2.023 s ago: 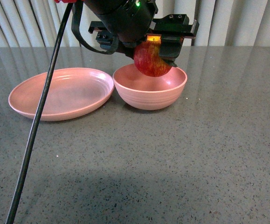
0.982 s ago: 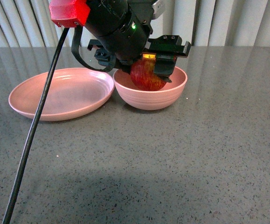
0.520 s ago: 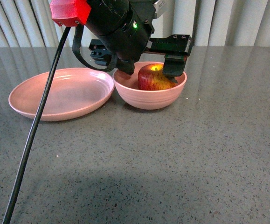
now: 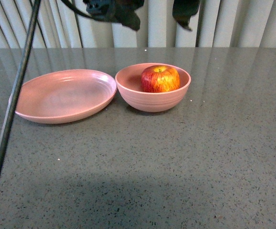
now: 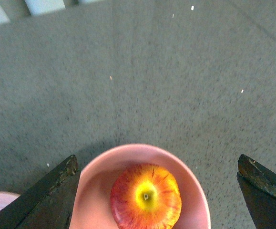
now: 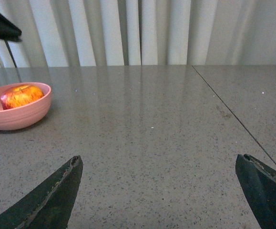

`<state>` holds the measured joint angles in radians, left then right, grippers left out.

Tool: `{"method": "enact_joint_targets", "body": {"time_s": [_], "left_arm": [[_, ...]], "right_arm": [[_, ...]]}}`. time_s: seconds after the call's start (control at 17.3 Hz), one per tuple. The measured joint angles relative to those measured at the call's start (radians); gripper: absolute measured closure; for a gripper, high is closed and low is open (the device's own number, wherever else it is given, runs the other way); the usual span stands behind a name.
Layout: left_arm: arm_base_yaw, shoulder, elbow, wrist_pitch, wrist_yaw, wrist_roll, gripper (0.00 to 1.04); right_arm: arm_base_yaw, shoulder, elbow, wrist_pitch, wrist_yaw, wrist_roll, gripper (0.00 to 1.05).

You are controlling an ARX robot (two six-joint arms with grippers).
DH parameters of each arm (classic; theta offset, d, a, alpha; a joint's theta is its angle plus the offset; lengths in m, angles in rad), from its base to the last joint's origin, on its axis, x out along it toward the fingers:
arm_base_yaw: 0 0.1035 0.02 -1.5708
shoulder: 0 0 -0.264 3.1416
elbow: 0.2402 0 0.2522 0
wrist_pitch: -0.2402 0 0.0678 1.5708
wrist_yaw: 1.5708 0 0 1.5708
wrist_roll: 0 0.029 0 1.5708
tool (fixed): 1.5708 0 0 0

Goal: Move apple from plate to bowl

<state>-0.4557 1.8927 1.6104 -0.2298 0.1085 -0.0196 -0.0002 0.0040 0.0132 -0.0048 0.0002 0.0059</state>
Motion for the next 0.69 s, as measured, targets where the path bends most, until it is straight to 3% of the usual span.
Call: {"method": "enact_joint_targets", "body": {"time_s": [0.12, 0.35, 0.58, 0.69], "left_arm": [[0.003, -0.064, -0.007, 0.047, -0.009, -0.007, 0.07], [0.060, -0.300, -0.153, 0.175, -0.115, -0.007, 0.07], [0.099, -0.536, -0.335, 0.201, -0.116, -0.034, 0.07], [0.138, -0.703, -0.587, 0.438, -0.356, 0.001, 0.30]], "right_arm": [[0.000, 0.000, 0.000, 0.000, 0.000, 0.000, 0.07], [0.000, 0.000, 0.000, 0.000, 0.000, 0.000, 0.07], [0.000, 0.000, 0.000, 0.000, 0.000, 0.000, 0.07], [0.000, 0.000, 0.000, -0.001, 0.000, 0.000, 0.07]]}}
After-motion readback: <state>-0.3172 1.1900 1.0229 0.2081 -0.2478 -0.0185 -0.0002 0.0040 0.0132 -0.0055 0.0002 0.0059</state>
